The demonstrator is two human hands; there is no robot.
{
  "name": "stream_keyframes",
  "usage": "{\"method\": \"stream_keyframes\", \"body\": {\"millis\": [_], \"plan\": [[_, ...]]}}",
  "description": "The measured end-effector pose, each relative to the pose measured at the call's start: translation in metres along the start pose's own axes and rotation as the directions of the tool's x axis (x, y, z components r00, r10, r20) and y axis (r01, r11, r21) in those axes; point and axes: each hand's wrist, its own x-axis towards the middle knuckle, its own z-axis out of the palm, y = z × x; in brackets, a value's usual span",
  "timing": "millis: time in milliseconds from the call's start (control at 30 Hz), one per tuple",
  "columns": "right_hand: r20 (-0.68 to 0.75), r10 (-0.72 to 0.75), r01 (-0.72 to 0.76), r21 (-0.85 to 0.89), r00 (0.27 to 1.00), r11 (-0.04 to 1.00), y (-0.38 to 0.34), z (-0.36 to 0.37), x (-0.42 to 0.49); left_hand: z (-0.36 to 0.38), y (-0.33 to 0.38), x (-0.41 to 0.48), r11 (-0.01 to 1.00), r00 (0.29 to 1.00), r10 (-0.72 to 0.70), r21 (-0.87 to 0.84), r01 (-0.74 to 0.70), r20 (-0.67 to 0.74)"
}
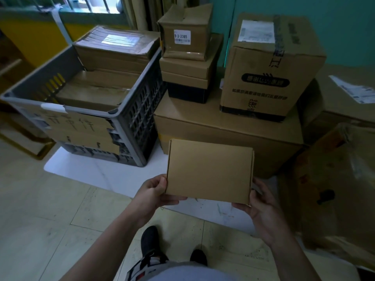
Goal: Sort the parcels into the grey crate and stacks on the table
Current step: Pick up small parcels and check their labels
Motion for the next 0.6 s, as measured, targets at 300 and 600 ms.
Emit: {"method": "stream_keyframes", "body": {"millis": [300,600], "plan": [[0.003,-0.032,0.031,0.11,0.999,0.993,-0.007,0.014,-0.002,-0.018,0.018,0.014,0.999,0.991,0.042,0.018,-0.045,0.124],[-0.009,-0.072,0.073,0.154,0.997,0.985,-0.02,0.05,-0.012,-0.044,0.062,0.031,0.968,0.959,0.229,0.068,-0.243,0.165]]}}
